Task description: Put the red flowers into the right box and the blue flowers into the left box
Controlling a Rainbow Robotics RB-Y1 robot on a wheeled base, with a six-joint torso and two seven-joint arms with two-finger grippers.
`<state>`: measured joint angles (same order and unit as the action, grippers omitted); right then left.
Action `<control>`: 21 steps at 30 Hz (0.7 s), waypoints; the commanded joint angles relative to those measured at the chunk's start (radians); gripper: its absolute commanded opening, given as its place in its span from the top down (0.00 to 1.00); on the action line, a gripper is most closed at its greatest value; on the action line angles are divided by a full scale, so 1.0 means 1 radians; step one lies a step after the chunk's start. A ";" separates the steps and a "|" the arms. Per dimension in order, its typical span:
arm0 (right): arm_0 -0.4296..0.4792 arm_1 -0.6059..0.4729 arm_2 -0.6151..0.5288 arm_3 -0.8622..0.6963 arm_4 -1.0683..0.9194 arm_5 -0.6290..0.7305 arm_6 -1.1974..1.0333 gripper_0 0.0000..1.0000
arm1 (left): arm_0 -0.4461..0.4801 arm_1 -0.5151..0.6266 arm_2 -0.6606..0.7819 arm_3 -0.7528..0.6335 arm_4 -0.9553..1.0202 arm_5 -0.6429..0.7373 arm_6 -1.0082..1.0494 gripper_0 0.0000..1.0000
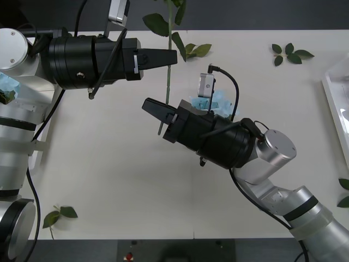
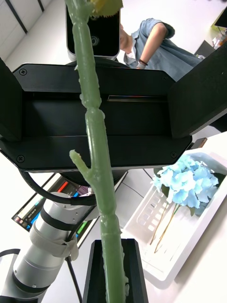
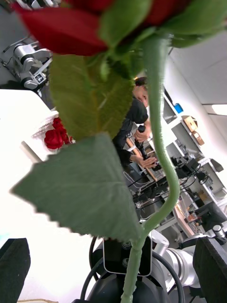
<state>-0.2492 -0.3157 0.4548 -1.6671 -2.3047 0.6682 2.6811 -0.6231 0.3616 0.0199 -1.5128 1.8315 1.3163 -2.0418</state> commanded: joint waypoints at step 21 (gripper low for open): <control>-0.053 -0.562 -0.085 -0.033 -0.015 0.004 -0.389 1.00 | 0.017 0.072 0.061 -0.035 0.009 0.064 -0.002 0.00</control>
<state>-0.2883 -0.7754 0.3965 -1.6672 -2.3102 0.6706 2.3989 -0.6181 0.3825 0.0550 -1.5129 1.8316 1.3554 -2.0418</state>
